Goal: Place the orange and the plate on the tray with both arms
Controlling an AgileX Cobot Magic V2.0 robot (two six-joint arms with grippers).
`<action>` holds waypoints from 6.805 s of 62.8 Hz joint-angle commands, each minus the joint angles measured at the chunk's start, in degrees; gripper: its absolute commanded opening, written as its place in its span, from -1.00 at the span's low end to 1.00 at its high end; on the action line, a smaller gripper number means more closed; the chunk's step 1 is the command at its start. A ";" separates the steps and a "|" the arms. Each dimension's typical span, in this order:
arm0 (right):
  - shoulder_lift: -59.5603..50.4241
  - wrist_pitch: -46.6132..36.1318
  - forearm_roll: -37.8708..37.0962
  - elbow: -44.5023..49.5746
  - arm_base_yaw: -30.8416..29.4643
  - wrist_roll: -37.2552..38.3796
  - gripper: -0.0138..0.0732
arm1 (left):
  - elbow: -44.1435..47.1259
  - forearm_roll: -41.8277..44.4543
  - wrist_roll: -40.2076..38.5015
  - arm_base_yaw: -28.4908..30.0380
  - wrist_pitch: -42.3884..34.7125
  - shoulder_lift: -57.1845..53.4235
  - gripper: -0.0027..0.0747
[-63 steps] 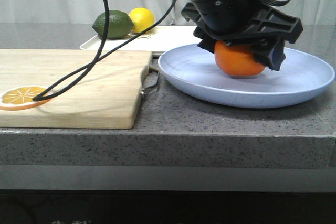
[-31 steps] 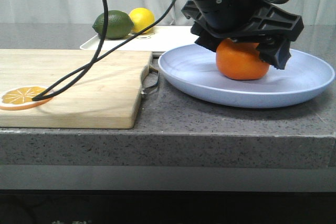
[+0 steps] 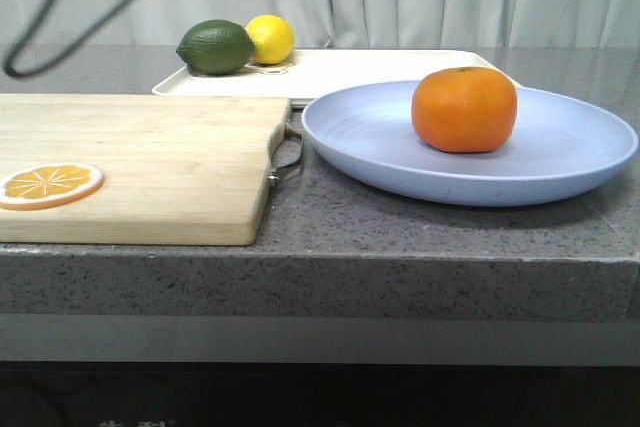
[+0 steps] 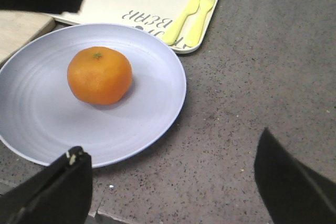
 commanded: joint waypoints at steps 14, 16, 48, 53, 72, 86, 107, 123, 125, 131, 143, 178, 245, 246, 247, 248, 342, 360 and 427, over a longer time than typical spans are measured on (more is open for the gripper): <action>1.82 1.78 0.00 -2.12 0.10 -0.34 0.77 | 12.03 -0.34 -0.19 -0.54 -1.70 -17.76 0.70; 2.37 2.67 0.00 -2.56 0.10 -0.28 0.77 | 14.55 -0.23 -0.19 -0.54 -1.81 -19.75 0.70; 23.50 21.46 0.00 -23.01 -6.25 0.54 0.77 | 38.34 -0.24 -0.33 -0.31 -1.09 -48.75 0.70; 26.28 22.98 0.88 -25.08 -9.78 0.54 0.77 | 39.54 -0.24 -0.33 -0.31 -1.07 -51.94 0.70; 36.12 24.93 24.47 -26.24 -19.82 -14.80 0.77 | 39.81 -0.24 -0.33 -0.31 -0.51 -56.40 0.70; 43.65 25.59 35.04 -26.24 -19.94 -21.17 0.77 | 39.81 -0.24 -0.33 -0.31 -0.28 -56.26 0.70; 51.46 24.01 38.19 -28.42 -19.88 -24.01 0.37 | 39.81 -0.24 -0.33 -0.31 -0.28 -56.26 0.70; 55.05 23.60 38.96 -32.48 -19.88 -24.05 0.22 | 39.81 -0.24 -0.33 -0.31 -0.28 -56.26 0.70; 55.59 23.60 39.09 -32.84 -19.88 -24.05 0.22 | 39.81 -0.24 -0.33 -0.31 -0.28 -56.26 0.70; 56.90 23.60 39.09 -33.49 -19.88 -24.05 0.22 | 39.81 -0.24 -0.33 -0.31 -0.28 -56.26 0.70; 58.38 23.38 39.09 -33.62 -19.88 -24.15 0.22 | 39.81 -0.24 -0.33 -0.31 -0.28 -56.26 0.70; 61.68 24.50 39.09 -33.62 -19.88 -25.50 -0.25 | 39.81 -0.24 -0.33 -0.31 -0.28 -56.26 0.70; 61.48 33.91 47.81 -41.94 -19.94 -25.39 -0.83 | 39.81 -0.24 -0.33 -0.31 -0.28 -56.26 0.70; 61.48 34.04 48.40 -42.07 -19.94 -25.39 -0.83 | 39.81 -0.24 -0.33 -0.31 -0.28 -56.26 0.70; 61.48 34.15 48.88 -42.19 -19.94 -25.39 -0.83 | 39.81 -0.24 -0.33 -0.31 -0.28 -56.26 0.70; 61.48 34.16 49.14 -42.26 -19.94 -25.39 -0.83 | 39.81 -0.24 -0.33 -0.31 -0.28 -56.26 0.70; 93.61 25.57 42.70 -89.09 -12.94 9.09 -0.83 | 39.81 -0.68 -0.33 -0.31 -0.28 -56.26 0.70; 93.61 25.42 42.40 -89.09 -12.94 8.08 -0.83 | 39.81 -0.66 -0.33 -0.31 -0.28 -56.26 0.70; 88.26 28.27 35.08 -89.09 -13.01 8.08 0.32 | 39.81 -0.66 -0.33 -0.31 -0.28 -56.26 0.70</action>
